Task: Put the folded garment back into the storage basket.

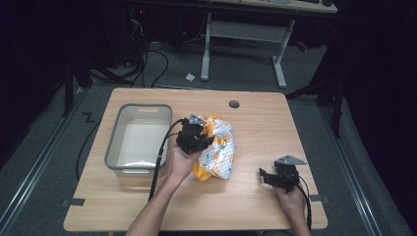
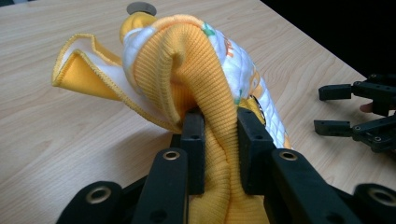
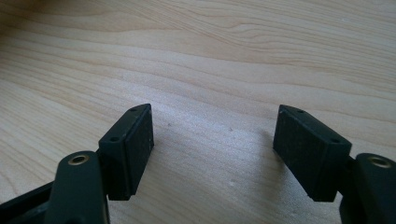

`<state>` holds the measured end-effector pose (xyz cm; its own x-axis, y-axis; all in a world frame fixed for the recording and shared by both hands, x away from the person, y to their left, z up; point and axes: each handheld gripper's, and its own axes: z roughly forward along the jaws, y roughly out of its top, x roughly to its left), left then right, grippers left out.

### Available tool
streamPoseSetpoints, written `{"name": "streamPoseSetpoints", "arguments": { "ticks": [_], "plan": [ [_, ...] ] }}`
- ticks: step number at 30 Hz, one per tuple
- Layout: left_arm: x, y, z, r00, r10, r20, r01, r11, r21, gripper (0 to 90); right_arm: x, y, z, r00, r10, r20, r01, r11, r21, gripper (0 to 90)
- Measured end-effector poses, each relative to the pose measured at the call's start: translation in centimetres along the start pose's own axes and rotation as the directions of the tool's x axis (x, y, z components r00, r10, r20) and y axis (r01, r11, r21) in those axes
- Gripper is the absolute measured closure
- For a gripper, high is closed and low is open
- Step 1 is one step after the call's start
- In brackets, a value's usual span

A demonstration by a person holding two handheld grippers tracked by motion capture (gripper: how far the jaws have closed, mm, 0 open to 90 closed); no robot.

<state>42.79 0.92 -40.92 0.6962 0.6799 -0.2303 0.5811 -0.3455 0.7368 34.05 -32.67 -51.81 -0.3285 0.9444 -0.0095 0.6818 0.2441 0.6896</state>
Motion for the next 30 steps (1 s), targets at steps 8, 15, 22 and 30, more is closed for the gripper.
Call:
{"name": "streamPoseSetpoints", "arguments": {
  "ticks": [8, 15, 22, 30],
  "plan": [
    [1.3, 0.3, -2.2, 0.9990, -0.039, 0.024, 0.040, 0.9979, -0.051, 75.4, 0.0, 0.0, 0.0, 1.0000, 0.001, 0.000, -0.001, 1.000, 0.000, 29.2],
    [1.9, 0.2, -3.3, 0.9984, -0.050, 0.026, 0.051, 0.9970, -0.058, 75.4, 0.0, 0.0, 0.0, 1.0000, 0.001, 0.000, -0.001, 1.000, 0.000, 29.2],
    [2.1, 0.3, -4.1, 0.9989, -0.041, 0.022, 0.042, 0.9971, -0.063, 75.4, 0.0, 0.0, 0.0, 1.0000, 0.001, 0.000, -0.001, 1.000, 0.000, 29.2],
    [2.7, 0.4, -5.6, 0.9990, -0.043, 0.010, 0.044, 0.9962, -0.076, 75.4, 0.0, 0.0, 0.0, 1.0000, 0.001, 0.000, -0.001, 1.000, 0.000, 29.2]
  ]
}}
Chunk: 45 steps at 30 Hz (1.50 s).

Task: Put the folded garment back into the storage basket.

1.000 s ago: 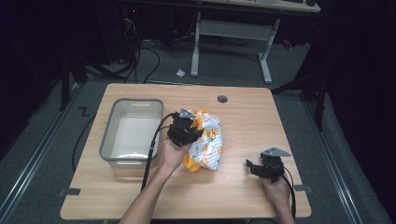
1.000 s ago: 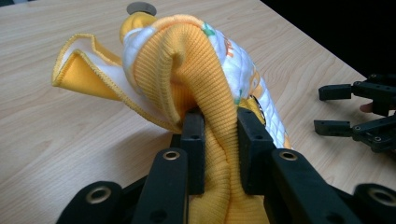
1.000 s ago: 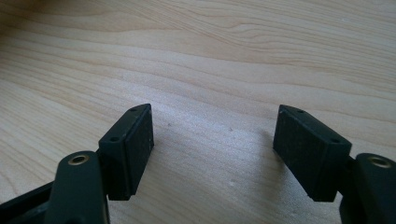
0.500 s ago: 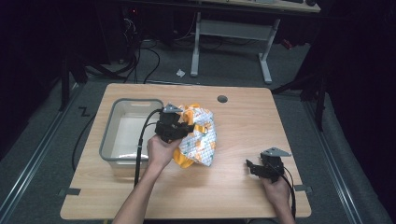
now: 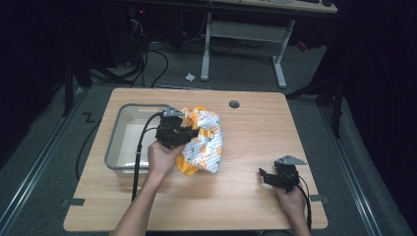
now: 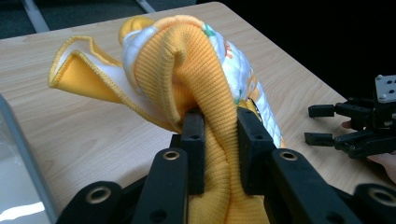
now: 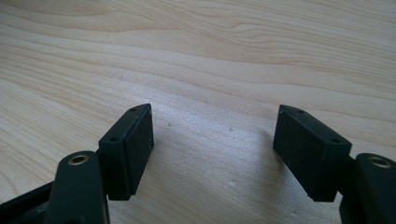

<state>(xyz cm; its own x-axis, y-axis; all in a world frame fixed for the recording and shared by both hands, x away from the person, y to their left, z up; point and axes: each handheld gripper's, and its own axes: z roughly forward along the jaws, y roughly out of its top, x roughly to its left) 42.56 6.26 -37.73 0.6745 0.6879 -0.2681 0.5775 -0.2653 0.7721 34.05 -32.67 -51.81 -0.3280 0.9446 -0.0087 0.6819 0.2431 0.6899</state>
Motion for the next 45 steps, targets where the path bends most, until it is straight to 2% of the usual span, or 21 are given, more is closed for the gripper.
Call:
{"name": "streamPoseSetpoints", "arguments": {
  "ticks": [7, 17, 32, 35, 45],
  "plan": [
    [0.9, 0.1, -1.6, 0.9998, -0.021, -0.005, 0.021, 0.9995, -0.024, 75.4, 0.0, 0.0, 0.0, 1.0000, 0.000, 0.000, 0.000, 1.000, 0.000, 29.2],
    [1.7, 0.6, -3.8, 0.9993, -0.015, -0.034, 0.014, 0.9989, -0.044, 75.4, 0.0, 0.0, 0.0, 1.0000, -0.001, 0.000, 0.001, 1.000, -0.001, 29.2],
    [2.9, 0.8, -5.7, 0.9975, -0.015, -0.069, 0.011, 0.9986, -0.052, 75.5, 0.0, 0.0, 0.0, 1.0000, -0.001, 0.000, 0.001, 1.000, 0.000, 29.2],
    [3.1, 0.7, -6.3, 0.9960, -0.009, -0.089, 0.003, 0.9977, -0.068, 75.5, 0.0, 0.0, 0.0, 1.0000, -0.001, 0.000, 0.001, 1.000, 0.000, 29.2],
    [4.4, 0.3, -7.8, 0.9932, -0.035, -0.111, 0.027, 0.9970, -0.073, 75.6, 0.0, 0.0, 0.0, 1.0000, 0.000, 0.000, 0.000, 1.000, 0.000, 29.1]
  ]
}}
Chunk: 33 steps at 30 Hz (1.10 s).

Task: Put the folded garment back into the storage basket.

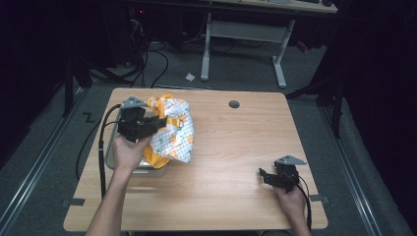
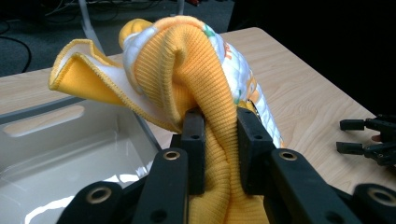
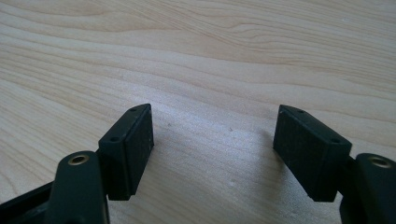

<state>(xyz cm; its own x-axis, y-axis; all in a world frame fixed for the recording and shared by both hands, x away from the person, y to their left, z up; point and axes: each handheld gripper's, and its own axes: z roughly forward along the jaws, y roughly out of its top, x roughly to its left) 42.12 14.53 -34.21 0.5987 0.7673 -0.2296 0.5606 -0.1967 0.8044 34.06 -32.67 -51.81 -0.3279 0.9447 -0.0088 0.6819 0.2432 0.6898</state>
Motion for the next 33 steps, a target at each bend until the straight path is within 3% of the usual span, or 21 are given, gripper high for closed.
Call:
{"name": "streamPoseSetpoints", "arguments": {
  "ticks": [18, 27, 33],
  "plan": [
    [3.0, -0.8, -2.0, 0.9989, -0.034, -0.034, 0.034, 0.9994, -0.002, 75.6, 0.0, 0.0, 0.0, 1.0000, 0.000, 0.000, 0.000, 1.000, 0.000, 29.1],
    [4.7, -1.4, -1.6, 0.9968, -0.058, -0.056, 0.059, 0.9981, 0.020, 75.5, 0.0, 0.0, 0.0, 1.0000, 0.000, 0.000, 0.000, 1.000, 0.000, 29.1],
    [5.2, -1.8, -1.0, 0.9962, -0.053, -0.070, 0.056, 0.9975, 0.043, 75.5, 0.0, 0.0, 0.0, 1.0000, 0.000, 0.000, 0.000, 1.000, 0.000, 29.1]
  ]
}}
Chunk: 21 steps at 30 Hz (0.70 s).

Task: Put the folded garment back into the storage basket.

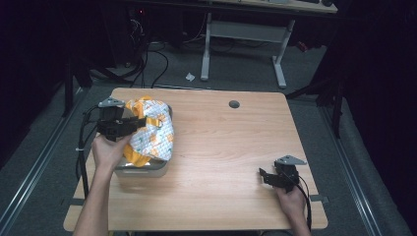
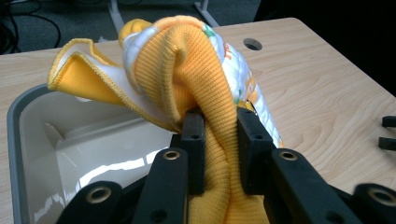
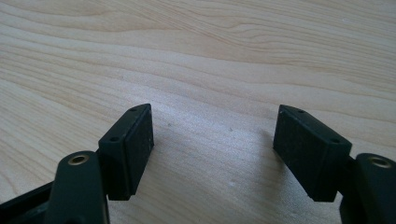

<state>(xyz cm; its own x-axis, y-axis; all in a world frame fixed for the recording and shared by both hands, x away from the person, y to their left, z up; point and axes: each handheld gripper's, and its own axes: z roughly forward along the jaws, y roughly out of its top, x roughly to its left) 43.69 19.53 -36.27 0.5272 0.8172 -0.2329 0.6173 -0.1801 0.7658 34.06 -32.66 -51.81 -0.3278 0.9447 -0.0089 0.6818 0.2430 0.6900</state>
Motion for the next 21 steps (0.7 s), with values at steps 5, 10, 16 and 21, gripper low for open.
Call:
{"name": "streamPoseSetpoints", "arguments": {
  "ticks": [5, 10, 16, 21],
  "plan": [
    [0.4, -0.3, 0.8, 0.9999, 0.009, -0.014, -0.009, 0.9995, 0.030, 75.5, 0.0, 0.0, 0.0, 1.0000, 0.000, -0.001, 0.000, 1.000, 0.001, 29.1],
    [0.9, -0.6, 1.5, 0.9996, -0.002, -0.027, 0.003, 0.9989, 0.047, 75.4, 0.0, 0.0, 0.0, 1.0000, 0.000, 0.000, 0.000, 1.000, 0.000, 29.2],
    [1.3, -1.0, 2.6, 0.9979, 0.013, -0.063, -0.008, 0.9964, 0.084, 75.2, 0.0, 0.0, 0.0, 1.0000, 0.000, 0.000, 0.000, 1.000, 0.000, 29.1],
    [1.5, -1.3, 3.0, 0.9941, 0.037, -0.102, -0.026, 0.9936, 0.110, 75.2, 0.0, 0.0, 0.0, 1.0000, -0.001, 0.000, 0.001, 1.000, 0.000, 29.1]
  ]
}}
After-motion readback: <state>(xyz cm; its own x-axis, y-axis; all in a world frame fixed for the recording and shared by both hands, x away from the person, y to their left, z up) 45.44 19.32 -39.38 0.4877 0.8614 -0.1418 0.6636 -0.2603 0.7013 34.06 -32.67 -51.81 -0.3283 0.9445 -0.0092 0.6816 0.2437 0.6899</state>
